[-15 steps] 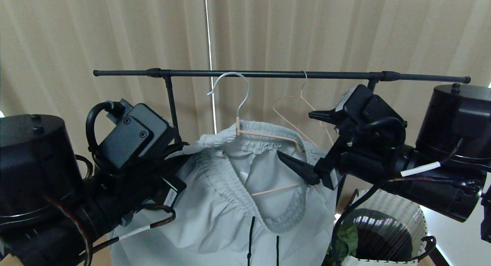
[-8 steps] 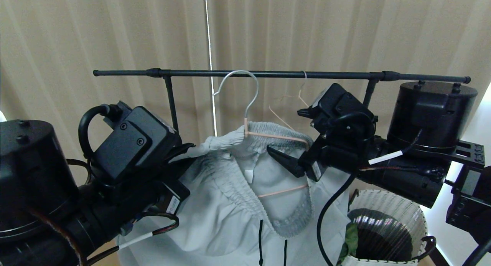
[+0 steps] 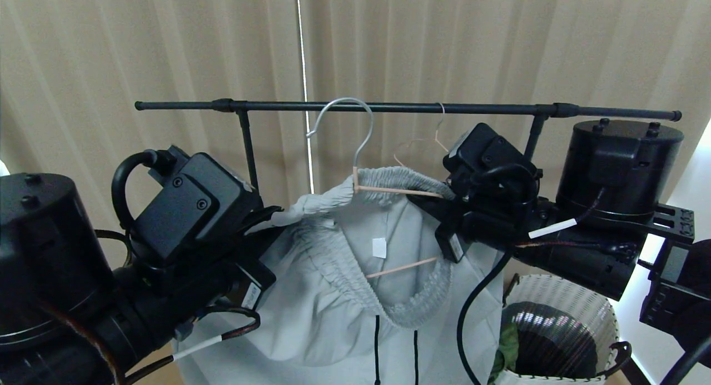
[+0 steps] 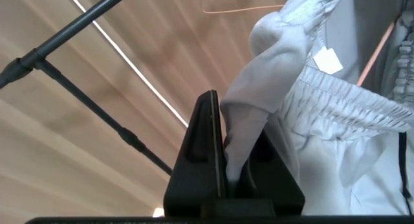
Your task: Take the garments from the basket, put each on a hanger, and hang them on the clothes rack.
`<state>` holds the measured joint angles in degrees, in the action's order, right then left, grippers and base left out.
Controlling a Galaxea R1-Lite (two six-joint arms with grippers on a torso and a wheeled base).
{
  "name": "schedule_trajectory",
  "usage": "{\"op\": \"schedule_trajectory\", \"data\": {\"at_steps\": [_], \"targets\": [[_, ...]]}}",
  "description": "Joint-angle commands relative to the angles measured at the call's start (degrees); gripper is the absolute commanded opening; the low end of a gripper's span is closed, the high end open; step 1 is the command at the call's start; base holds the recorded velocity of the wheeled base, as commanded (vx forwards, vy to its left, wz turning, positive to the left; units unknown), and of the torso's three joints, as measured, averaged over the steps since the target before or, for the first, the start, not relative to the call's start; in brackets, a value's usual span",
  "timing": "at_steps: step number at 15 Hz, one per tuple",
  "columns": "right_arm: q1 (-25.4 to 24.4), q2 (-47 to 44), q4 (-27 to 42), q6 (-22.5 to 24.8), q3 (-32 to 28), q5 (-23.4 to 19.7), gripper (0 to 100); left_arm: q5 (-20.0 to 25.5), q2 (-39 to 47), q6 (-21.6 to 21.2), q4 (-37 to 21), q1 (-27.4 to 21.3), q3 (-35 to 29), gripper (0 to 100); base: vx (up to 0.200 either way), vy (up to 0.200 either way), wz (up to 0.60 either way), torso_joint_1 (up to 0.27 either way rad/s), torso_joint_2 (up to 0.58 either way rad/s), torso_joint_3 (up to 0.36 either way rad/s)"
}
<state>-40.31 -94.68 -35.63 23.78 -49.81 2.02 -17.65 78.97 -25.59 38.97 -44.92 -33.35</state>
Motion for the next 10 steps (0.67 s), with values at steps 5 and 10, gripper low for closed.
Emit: {"op": "schedule_trajectory", "data": {"at_steps": [5,10], "targets": [[-0.03,0.47,-0.31,0.03,0.42,0.0,0,-0.01,0.13,0.1,0.05,0.1,0.13,0,0.0,0.0,0.0,0.0,0.0,0.0],[3.05,2.14,-0.23,-0.05,1.03,3.43,0,2.1,-0.75,0.36,0.05,0.1,0.22,100,0.0,0.0,0.0,0.0,0.0,0.0]]}}
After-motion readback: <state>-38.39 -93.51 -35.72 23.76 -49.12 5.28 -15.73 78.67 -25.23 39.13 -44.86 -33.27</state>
